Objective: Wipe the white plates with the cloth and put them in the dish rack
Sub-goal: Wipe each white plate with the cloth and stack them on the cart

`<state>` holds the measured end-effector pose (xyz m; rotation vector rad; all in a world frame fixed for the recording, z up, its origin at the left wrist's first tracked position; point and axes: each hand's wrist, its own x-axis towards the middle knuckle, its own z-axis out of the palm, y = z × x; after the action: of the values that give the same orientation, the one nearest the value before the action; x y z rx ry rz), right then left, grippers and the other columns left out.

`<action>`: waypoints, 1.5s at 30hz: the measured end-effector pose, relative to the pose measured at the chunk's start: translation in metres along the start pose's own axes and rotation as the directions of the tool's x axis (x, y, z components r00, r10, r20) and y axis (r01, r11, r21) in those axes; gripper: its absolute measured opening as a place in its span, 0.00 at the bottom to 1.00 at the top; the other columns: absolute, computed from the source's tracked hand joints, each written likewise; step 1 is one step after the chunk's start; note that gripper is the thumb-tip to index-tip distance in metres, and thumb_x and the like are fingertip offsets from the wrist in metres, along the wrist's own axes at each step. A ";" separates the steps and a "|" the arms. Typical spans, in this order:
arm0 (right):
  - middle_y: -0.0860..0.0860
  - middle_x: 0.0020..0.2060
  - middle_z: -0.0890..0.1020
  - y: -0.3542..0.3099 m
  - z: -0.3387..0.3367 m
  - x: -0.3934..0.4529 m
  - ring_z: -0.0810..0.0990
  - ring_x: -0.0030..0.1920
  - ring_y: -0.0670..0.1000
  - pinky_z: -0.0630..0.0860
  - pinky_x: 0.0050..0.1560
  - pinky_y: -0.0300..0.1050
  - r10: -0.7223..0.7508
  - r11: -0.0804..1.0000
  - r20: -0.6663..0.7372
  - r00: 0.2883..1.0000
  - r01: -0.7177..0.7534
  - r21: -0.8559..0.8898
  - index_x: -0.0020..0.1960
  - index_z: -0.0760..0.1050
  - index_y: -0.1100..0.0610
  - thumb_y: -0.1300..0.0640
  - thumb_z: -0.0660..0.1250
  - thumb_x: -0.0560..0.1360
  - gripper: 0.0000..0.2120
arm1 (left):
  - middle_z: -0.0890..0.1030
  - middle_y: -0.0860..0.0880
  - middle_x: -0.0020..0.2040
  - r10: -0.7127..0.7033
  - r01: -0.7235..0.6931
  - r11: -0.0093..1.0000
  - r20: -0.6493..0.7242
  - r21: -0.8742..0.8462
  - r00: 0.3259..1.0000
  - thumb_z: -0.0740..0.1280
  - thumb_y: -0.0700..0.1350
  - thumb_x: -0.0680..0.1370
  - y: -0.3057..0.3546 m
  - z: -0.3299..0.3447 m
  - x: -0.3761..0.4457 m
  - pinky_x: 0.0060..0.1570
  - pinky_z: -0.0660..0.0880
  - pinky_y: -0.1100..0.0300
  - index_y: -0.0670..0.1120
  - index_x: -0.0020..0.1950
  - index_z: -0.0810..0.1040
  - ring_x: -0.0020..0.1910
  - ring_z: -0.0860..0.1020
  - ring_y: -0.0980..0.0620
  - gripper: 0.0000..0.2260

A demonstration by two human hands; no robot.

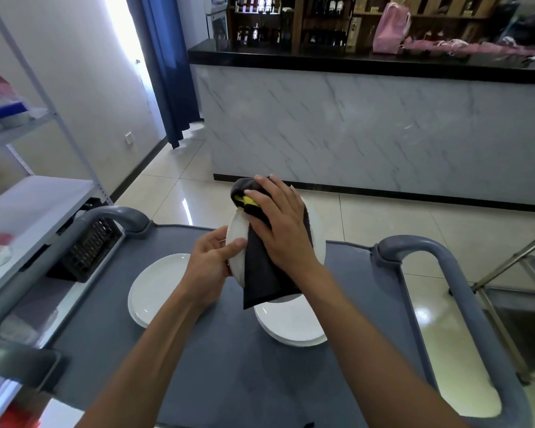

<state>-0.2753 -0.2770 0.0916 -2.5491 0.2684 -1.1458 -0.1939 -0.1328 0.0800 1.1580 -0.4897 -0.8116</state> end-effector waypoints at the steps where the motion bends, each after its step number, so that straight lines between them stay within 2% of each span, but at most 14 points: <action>1: 0.53 0.74 0.71 0.002 0.000 0.001 0.64 0.77 0.56 0.58 0.76 0.61 0.007 1.000 -0.013 1.000 -0.007 -0.005 0.68 0.76 0.55 0.56 0.64 0.81 0.16 | 0.83 0.35 0.55 -0.004 0.004 1.000 -0.010 -0.012 1.000 0.69 0.40 0.75 0.000 -0.003 -0.001 0.45 0.81 0.49 0.36 0.63 0.79 0.50 0.82 0.40 0.17; 5: 0.52 0.73 0.72 0.013 -0.004 0.005 0.67 0.75 0.56 0.63 0.72 0.61 0.089 0.996 -0.078 0.993 -0.090 -0.001 0.69 0.75 0.55 0.56 0.67 0.81 0.16 | 0.82 0.37 0.49 -0.009 0.007 1.000 -0.061 -0.030 0.998 0.69 0.41 0.73 0.003 -0.010 -0.002 0.38 0.79 0.54 0.35 0.58 0.79 0.45 0.79 0.41 0.16; 10: 0.51 0.72 0.72 0.016 -0.006 0.005 0.67 0.74 0.55 0.64 0.72 0.58 0.095 0.993 -0.069 0.993 -0.100 -0.064 0.69 0.75 0.53 0.53 0.66 0.81 0.17 | 0.84 0.38 0.51 0.008 -0.016 0.997 -0.107 -0.079 0.994 0.69 0.41 0.74 -0.007 -0.009 -0.003 0.39 0.81 0.52 0.36 0.59 0.80 0.45 0.83 0.43 0.16; 13: 0.51 0.72 0.73 0.020 -0.012 0.007 0.69 0.73 0.55 0.65 0.71 0.56 0.148 0.987 -0.041 0.988 -0.150 -0.063 0.69 0.75 0.53 0.50 0.65 0.81 0.18 | 0.85 0.40 0.49 0.006 -0.021 0.995 -0.142 -0.101 0.990 0.69 0.42 0.75 -0.009 -0.012 -0.001 0.39 0.80 0.54 0.37 0.58 0.81 0.44 0.83 0.45 0.14; 16: 0.51 0.73 0.72 0.028 -0.018 0.001 0.68 0.73 0.54 0.65 0.73 0.55 0.252 0.967 -0.018 0.968 -0.251 0.030 0.71 0.74 0.54 0.50 0.65 0.82 0.18 | 0.85 0.43 0.47 -0.005 -0.020 0.992 -0.198 -0.126 0.980 0.66 0.40 0.79 -0.010 -0.020 0.001 0.39 0.80 0.57 0.39 0.56 0.81 0.43 0.83 0.48 0.09; 19: 0.51 0.74 0.70 0.031 -0.020 -0.006 0.65 0.74 0.51 0.63 0.76 0.52 0.369 0.916 -0.026 0.929 -0.359 0.180 0.72 0.73 0.55 0.53 0.64 0.83 0.18 | 0.85 0.44 0.49 -0.028 -0.016 0.984 -0.246 -0.175 0.969 0.64 0.39 0.81 -0.010 -0.024 0.004 0.42 0.81 0.58 0.40 0.56 0.81 0.46 0.82 0.49 0.08; 23: 0.50 0.75 0.68 0.025 -0.016 -0.014 0.65 0.75 0.48 0.61 0.76 0.42 0.437 0.877 -0.086 0.895 -0.403 0.261 0.72 0.72 0.55 0.54 0.64 0.83 0.18 | 0.85 0.45 0.52 -0.049 -0.019 0.972 -0.282 -0.235 0.958 0.63 0.40 0.82 -0.009 -0.021 0.008 0.46 0.82 0.59 0.41 0.57 0.81 0.49 0.83 0.50 0.09; 25: 0.49 0.75 0.67 0.021 -0.013 -0.017 0.64 0.75 0.48 0.60 0.76 0.42 0.454 0.871 -0.122 0.882 -0.412 0.267 0.72 0.72 0.54 0.54 0.65 0.83 0.19 | 0.86 0.46 0.52 -0.062 -0.019 0.964 -0.292 -0.266 0.955 0.62 0.40 0.83 -0.009 -0.019 0.009 0.46 0.82 0.59 0.42 0.57 0.81 0.49 0.84 0.51 0.09; 30: 0.51 0.76 0.66 0.010 0.000 -0.029 0.61 0.77 0.55 0.61 0.75 0.60 0.428 0.899 -0.199 0.881 -0.393 0.194 0.71 0.73 0.55 0.54 0.66 0.82 0.19 | 0.85 0.46 0.53 -0.081 -0.020 0.960 -0.344 -0.279 0.936 0.61 0.39 0.83 -0.008 -0.007 0.012 0.49 0.82 0.56 0.42 0.58 0.80 0.54 0.81 0.47 0.09; 35: 0.55 0.75 0.68 -0.007 0.021 -0.041 0.61 0.78 0.59 0.56 0.75 0.65 0.325 0.943 -0.249 0.913 -0.332 0.014 0.69 0.76 0.55 0.54 0.66 0.81 0.17 | 0.81 0.37 0.62 -0.095 -0.006 0.957 -0.332 -0.289 0.939 0.62 0.39 0.82 -0.009 0.013 0.014 0.63 0.77 0.43 0.37 0.64 0.77 0.60 0.79 0.39 0.12; 37: 0.55 0.75 0.70 -0.015 0.026 -0.042 0.62 0.77 0.59 0.56 0.75 0.65 0.281 0.955 -0.249 0.927 -0.295 -0.021 0.68 0.77 0.55 0.53 0.63 0.82 0.16 | 0.82 0.37 0.60 -0.106 0.002 0.951 -0.321 -0.310 0.941 0.62 0.39 0.82 -0.010 0.019 0.014 0.61 0.78 0.44 0.38 0.63 0.77 0.58 0.81 0.39 0.11; 41: 0.54 0.74 0.70 -0.025 0.031 -0.042 0.64 0.77 0.60 0.58 0.75 0.65 0.193 0.972 -0.216 0.957 -0.217 -0.090 0.68 0.77 0.54 0.48 0.55 0.85 0.19 | 0.85 0.40 0.53 -0.091 -0.012 0.941 -0.288 -0.337 0.953 0.63 0.38 0.82 -0.010 0.020 0.013 0.54 0.82 0.52 0.40 0.59 0.80 0.51 0.83 0.44 0.09; 45: 0.53 0.76 0.69 -0.012 0.030 -0.050 0.62 0.78 0.57 0.59 0.75 0.64 0.116 0.983 -0.171 0.978 -0.137 -0.121 0.71 0.74 0.52 0.49 0.58 0.84 0.18 | 0.84 0.40 0.54 -0.086 -0.009 0.947 -0.282 -0.320 0.956 0.63 0.39 0.82 -0.010 0.013 0.012 0.50 0.83 0.52 0.40 0.60 0.79 0.50 0.84 0.45 0.09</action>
<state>-0.2857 -0.2443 0.0429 -2.5093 0.5567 -1.3298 -0.1983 -0.1515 0.0745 0.9661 -0.0831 -0.7067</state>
